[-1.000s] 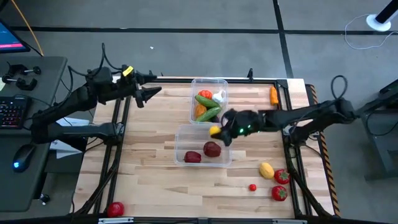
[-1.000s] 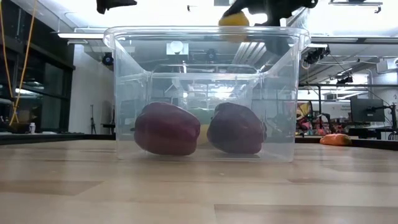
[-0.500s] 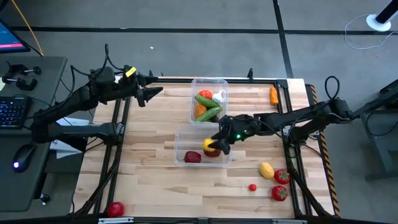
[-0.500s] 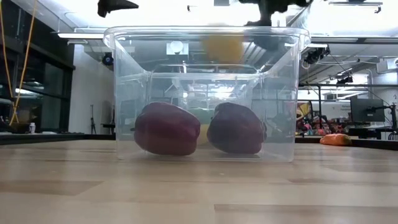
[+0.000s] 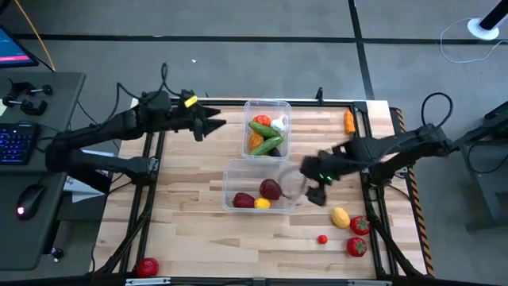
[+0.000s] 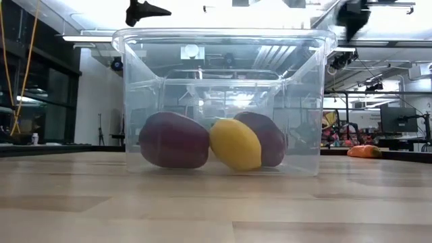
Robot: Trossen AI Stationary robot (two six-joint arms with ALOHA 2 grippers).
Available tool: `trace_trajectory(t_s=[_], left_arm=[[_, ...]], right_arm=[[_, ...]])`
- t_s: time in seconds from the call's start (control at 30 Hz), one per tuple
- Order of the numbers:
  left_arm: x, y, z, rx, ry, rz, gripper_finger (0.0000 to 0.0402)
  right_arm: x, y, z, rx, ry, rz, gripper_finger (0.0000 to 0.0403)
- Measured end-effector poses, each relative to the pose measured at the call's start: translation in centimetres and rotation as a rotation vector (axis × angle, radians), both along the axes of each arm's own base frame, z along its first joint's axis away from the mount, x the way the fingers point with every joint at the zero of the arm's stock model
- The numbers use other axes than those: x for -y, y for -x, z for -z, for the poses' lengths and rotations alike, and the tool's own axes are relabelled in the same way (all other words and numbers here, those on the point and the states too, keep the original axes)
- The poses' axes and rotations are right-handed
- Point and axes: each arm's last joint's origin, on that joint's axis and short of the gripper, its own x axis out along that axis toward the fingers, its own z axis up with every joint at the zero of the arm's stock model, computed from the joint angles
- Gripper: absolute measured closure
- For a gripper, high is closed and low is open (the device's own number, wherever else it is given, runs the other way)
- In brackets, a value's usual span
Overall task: Sort produce into baskets
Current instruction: Put the yellow lemon in the bottom transparent bin
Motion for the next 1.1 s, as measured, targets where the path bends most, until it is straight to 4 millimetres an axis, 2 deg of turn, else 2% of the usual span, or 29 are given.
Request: trace_trajectory(t_s=[0.2,0.4,0.6,1.1], left_arm=[[0.6,-2.2,0.9,-0.018,0.006,0.046,0.0057],[0.6,-3.6,1.7,-0.033,0.024,0.054,0.0057],[0.5,-4.0,2.0,-0.042,0.038,0.052,0.0057],[0.5,-3.9,2.0,-0.046,0.011,0.058,0.0057]], right_arm=[[-3.8,4.3,3.9,-0.22,-0.025,0.231,0.0089],[-5.5,6.0,9.6,-0.451,-0.057,0.435,0.0089],[-5.8,6.1,12.7,-0.521,-0.057,0.54,0.0089],[-7.3,4.3,17.2,-0.655,-0.052,0.484,0.0089]])
